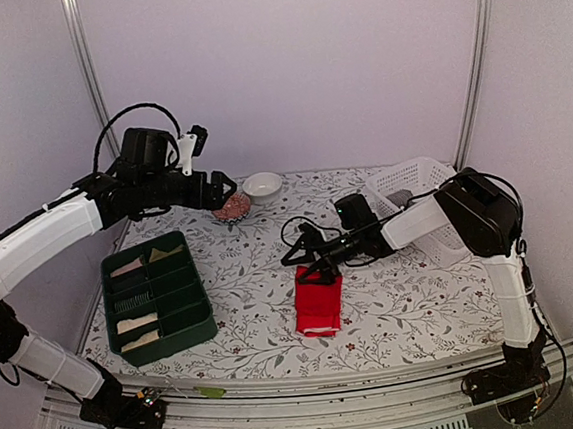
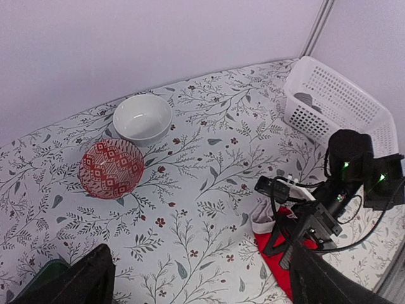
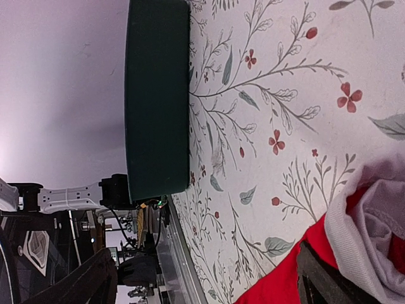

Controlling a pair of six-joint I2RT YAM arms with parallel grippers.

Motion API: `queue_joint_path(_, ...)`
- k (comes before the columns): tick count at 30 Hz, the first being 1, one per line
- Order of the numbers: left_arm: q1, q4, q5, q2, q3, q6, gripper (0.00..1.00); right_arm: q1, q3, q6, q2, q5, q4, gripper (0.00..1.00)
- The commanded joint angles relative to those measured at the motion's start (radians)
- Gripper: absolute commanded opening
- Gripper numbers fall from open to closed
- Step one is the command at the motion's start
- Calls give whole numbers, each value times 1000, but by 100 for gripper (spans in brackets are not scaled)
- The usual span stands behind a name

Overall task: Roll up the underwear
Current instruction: Rotate the underwear at the center of the board, then roll the underwear at the center of the board.

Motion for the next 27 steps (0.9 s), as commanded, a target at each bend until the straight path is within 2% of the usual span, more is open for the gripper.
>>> queue_joint_path(1,12,-10,16,-1,-5,3,96,-6,15,-39,39,-20,-17,99)
queue_joint_path(9,11,-6,72,13,-16,35,96,-28,151,-119,66,-49,-123,99)
queue_joint_path(12,10,14,161,1,-58,71,96,-33,209,-164,82,-71,-186,99)
queue_joint_path(16,-8,60,289,-38,-157,145,96,-33,238,-258,-10,-74,-283,99)
queue_joint_path(21,-44,136,424,-89,-303,243,95,-34,187,-358,-186,-38,-405,99)
queue_joint_path(27,-242,140,357,-62,-402,459,85,-37,-7,-466,-351,20,-522,97)
